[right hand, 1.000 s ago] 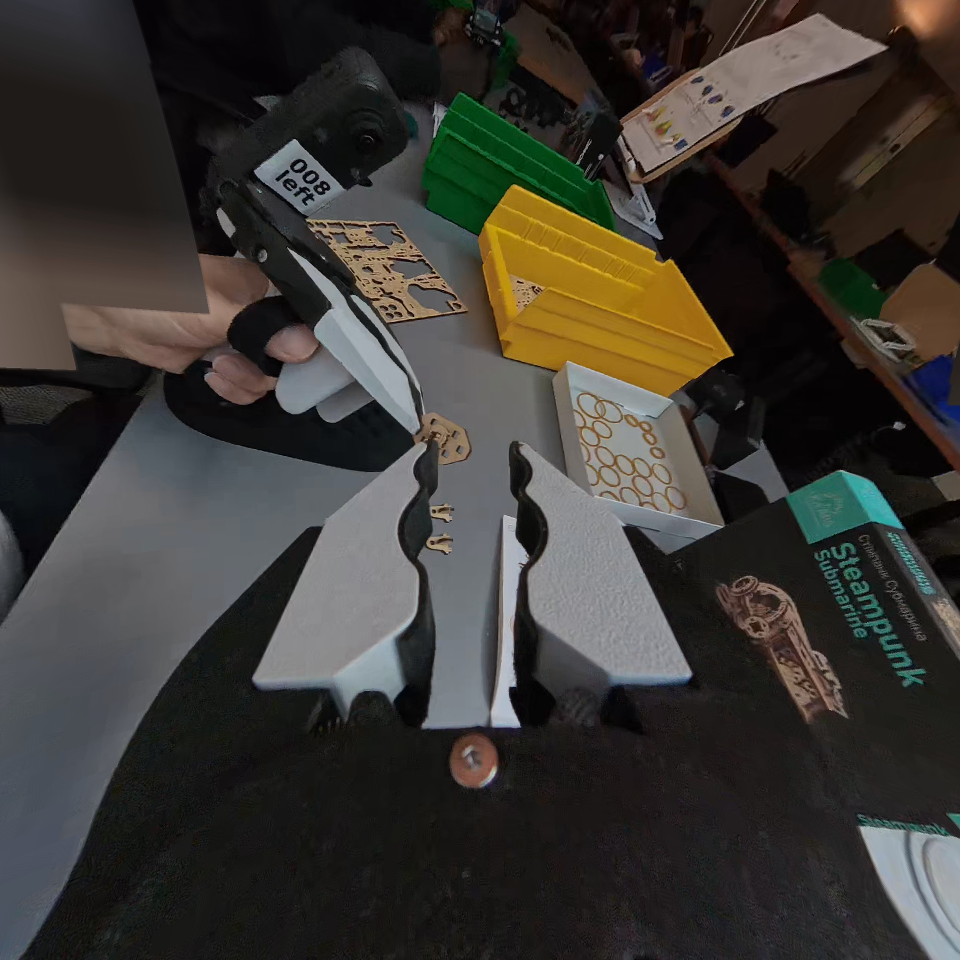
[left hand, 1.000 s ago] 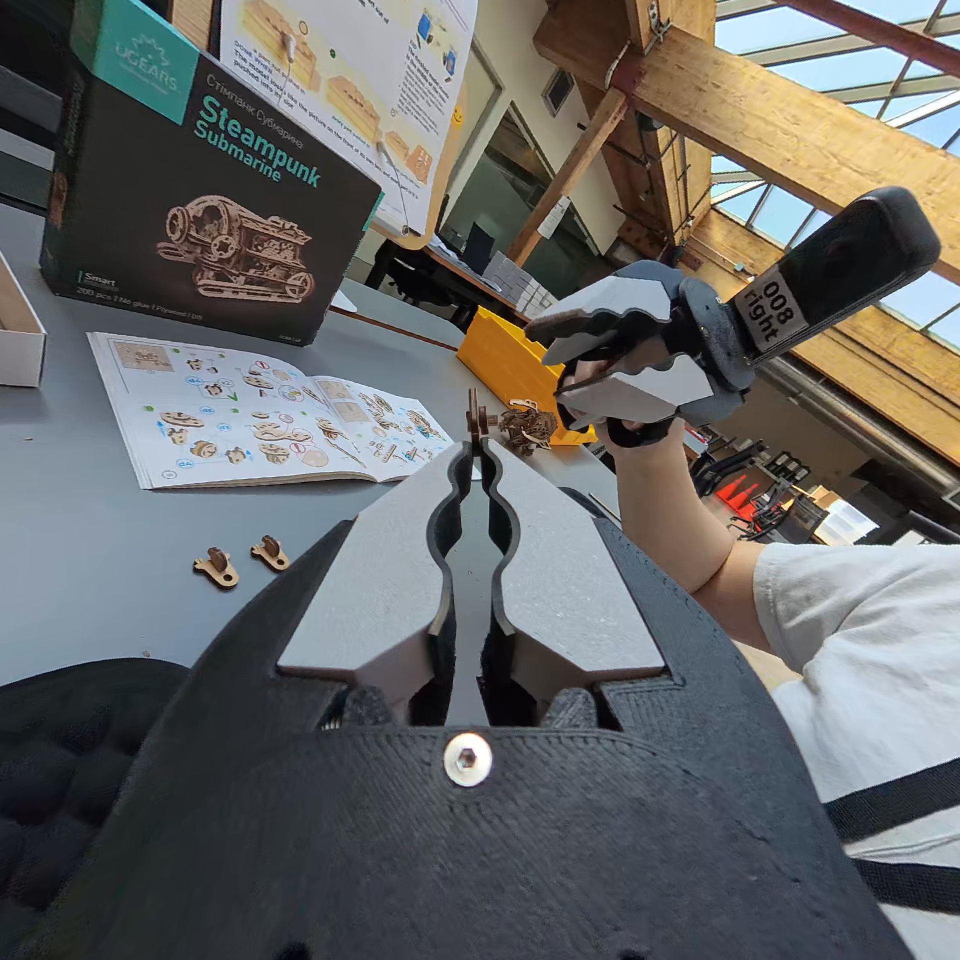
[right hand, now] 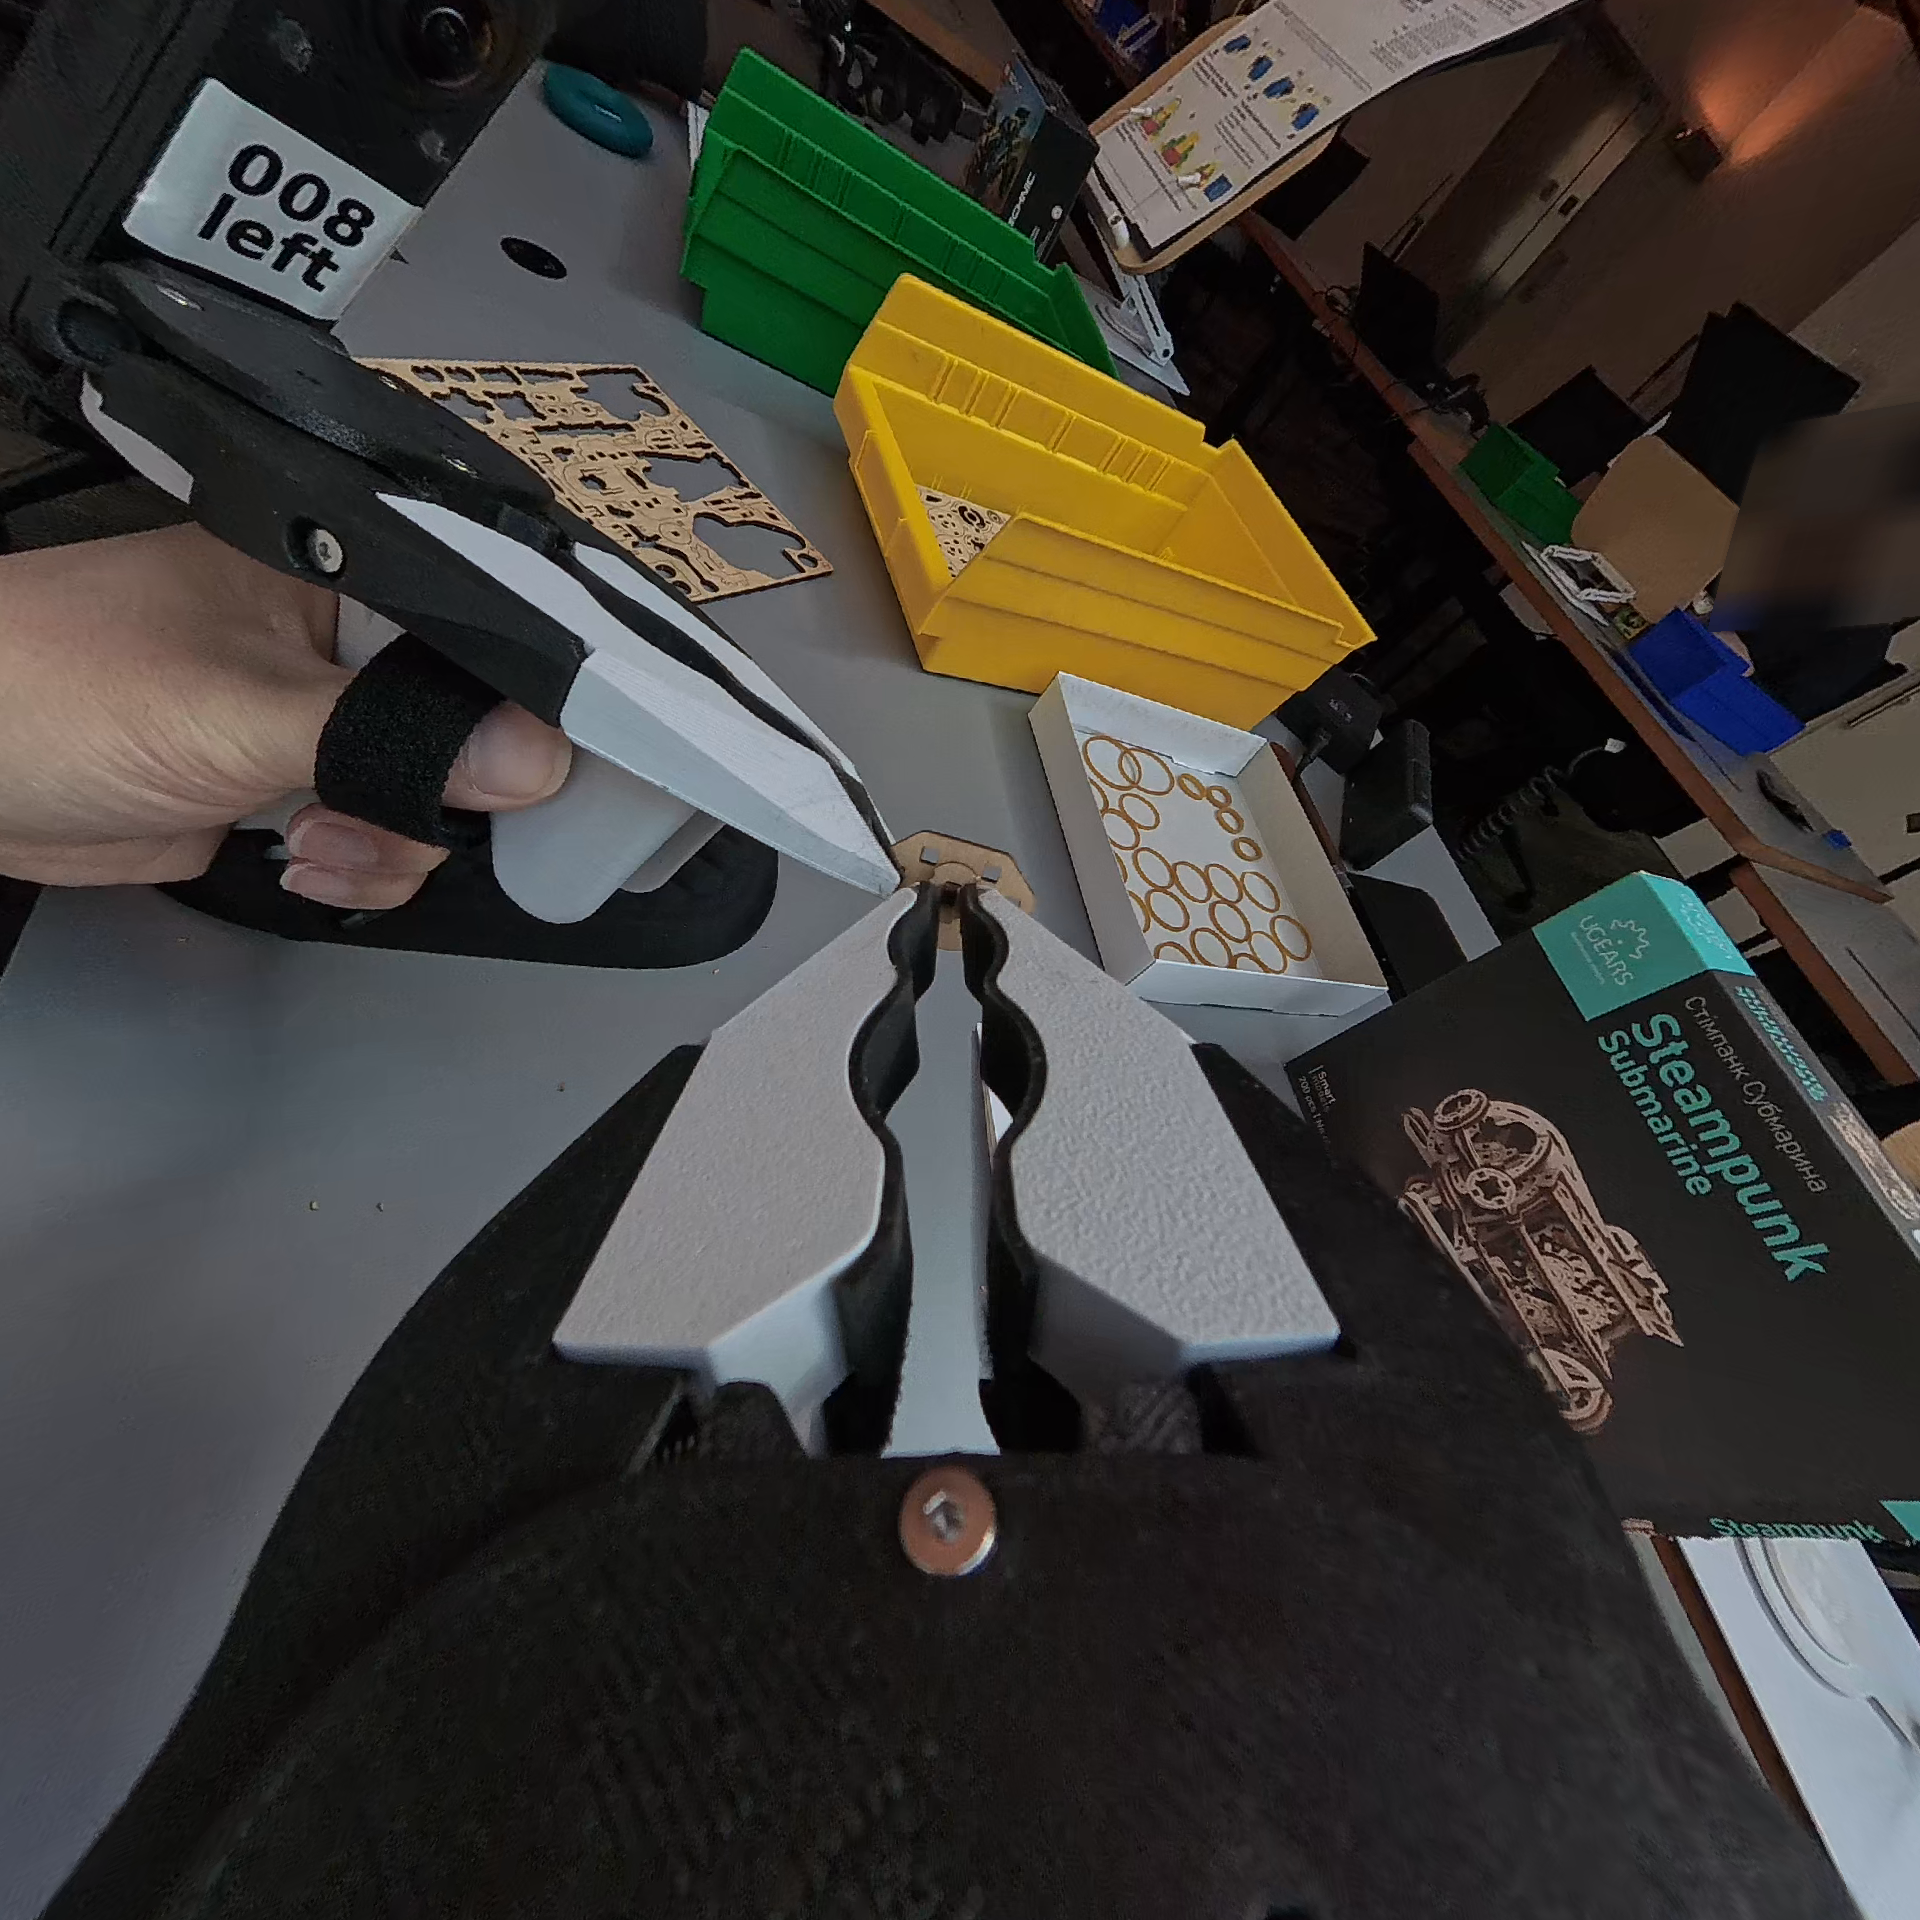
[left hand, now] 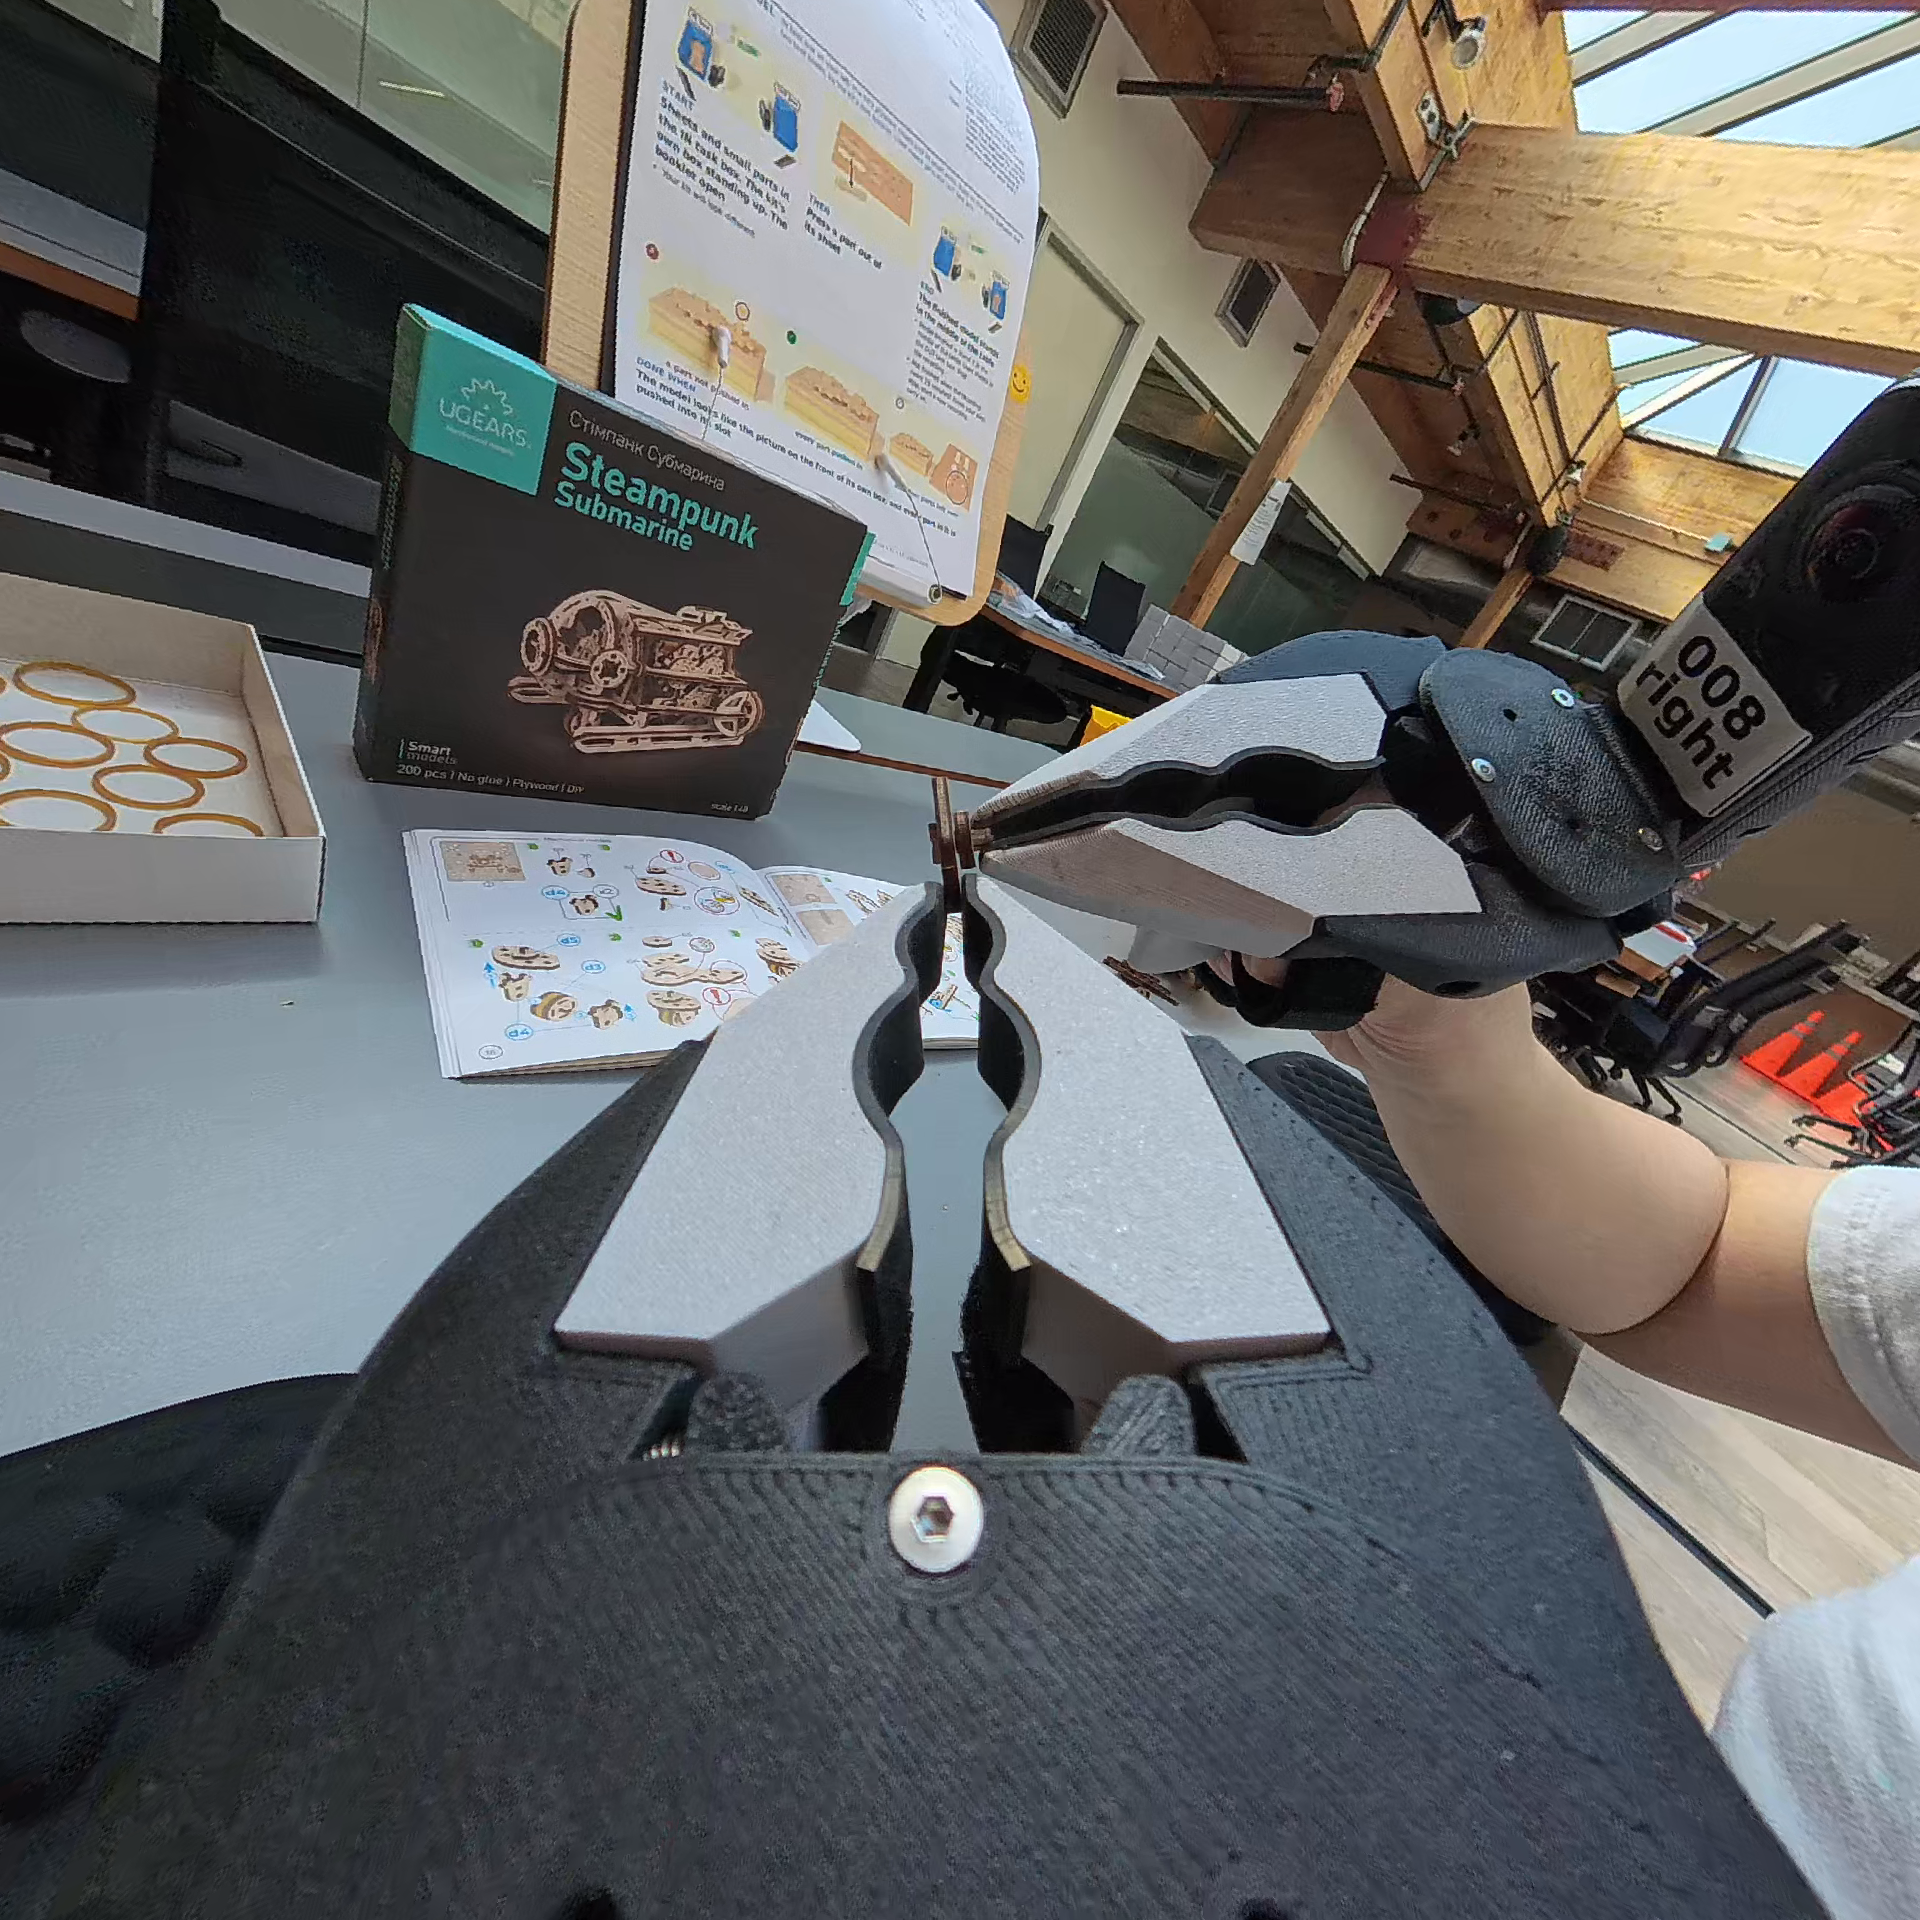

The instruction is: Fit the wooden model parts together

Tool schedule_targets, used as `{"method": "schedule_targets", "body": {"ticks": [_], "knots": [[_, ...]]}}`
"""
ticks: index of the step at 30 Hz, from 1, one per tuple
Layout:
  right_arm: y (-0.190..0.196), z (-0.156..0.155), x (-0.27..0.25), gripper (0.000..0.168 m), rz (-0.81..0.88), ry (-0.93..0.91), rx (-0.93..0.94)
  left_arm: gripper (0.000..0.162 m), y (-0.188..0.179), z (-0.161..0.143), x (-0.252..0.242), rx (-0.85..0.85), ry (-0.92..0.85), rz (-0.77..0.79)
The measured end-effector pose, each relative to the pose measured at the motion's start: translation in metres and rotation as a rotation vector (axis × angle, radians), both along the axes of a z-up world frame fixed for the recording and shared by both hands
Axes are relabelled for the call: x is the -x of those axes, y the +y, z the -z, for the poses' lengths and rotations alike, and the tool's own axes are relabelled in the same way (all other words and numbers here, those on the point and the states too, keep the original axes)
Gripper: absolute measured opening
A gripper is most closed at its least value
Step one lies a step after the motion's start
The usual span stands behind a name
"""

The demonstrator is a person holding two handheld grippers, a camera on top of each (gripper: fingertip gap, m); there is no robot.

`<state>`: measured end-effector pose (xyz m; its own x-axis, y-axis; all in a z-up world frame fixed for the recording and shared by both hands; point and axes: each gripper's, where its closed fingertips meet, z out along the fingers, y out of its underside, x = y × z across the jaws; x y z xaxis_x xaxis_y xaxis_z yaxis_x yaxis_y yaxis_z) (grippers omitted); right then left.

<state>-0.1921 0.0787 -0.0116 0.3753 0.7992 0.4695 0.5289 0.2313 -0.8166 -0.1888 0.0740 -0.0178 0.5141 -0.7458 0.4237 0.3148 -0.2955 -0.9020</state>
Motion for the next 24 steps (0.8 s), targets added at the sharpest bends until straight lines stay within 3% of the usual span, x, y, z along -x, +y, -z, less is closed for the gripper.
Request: {"method": "schedule_targets", "body": {"ticks": [16,24], "knots": [[0.0021,-0.0016,-0.0010,0.004,0.005,0.085,0.106,0.001,-0.0007,-0.0023,-0.0021,-0.044,0.018,-0.045],[0.0013,-0.0018,-0.0032,0.003,0.002,0.065,0.061,0.001,-0.0015,-0.0028,-0.0045,-0.069,0.041,-0.071]]}}
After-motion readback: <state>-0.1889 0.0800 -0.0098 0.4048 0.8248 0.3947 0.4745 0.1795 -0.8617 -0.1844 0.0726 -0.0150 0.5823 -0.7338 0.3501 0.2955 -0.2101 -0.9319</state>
